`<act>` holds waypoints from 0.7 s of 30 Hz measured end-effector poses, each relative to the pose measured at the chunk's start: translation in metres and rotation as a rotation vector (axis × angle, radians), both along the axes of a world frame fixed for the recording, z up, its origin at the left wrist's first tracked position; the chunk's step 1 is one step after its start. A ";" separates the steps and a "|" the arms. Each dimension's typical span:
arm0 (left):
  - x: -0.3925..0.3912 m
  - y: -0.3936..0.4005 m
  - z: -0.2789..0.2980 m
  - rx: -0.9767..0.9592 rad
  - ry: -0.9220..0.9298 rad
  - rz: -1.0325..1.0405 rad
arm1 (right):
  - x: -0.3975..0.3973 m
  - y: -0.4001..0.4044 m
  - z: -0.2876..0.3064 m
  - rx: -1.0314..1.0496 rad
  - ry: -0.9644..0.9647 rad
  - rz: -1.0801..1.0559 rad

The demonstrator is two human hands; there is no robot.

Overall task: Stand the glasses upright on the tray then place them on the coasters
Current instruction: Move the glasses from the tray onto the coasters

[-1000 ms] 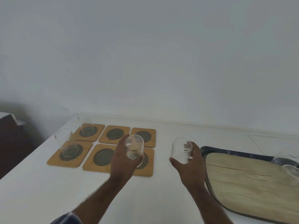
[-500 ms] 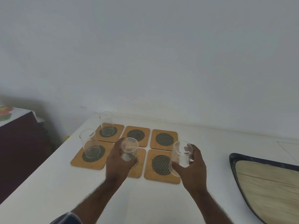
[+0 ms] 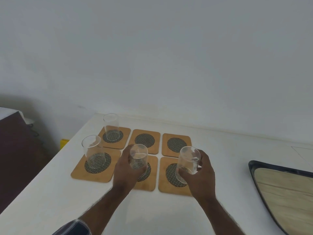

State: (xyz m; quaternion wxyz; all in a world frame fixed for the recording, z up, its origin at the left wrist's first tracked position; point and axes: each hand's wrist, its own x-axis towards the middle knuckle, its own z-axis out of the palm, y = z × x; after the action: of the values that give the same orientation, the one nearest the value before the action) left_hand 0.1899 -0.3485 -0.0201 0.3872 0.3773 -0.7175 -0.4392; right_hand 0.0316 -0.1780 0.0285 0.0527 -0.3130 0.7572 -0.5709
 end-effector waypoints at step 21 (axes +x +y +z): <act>0.015 -0.012 -0.039 -0.079 -0.375 0.035 | -0.003 -0.108 -0.016 0.043 0.015 0.073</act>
State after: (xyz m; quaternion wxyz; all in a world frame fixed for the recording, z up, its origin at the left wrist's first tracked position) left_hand 0.2051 -0.3602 -0.0590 0.2688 0.4492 -0.7872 -0.3259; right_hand 0.0282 -0.2858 0.0128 0.0747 -0.3436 0.7577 -0.5497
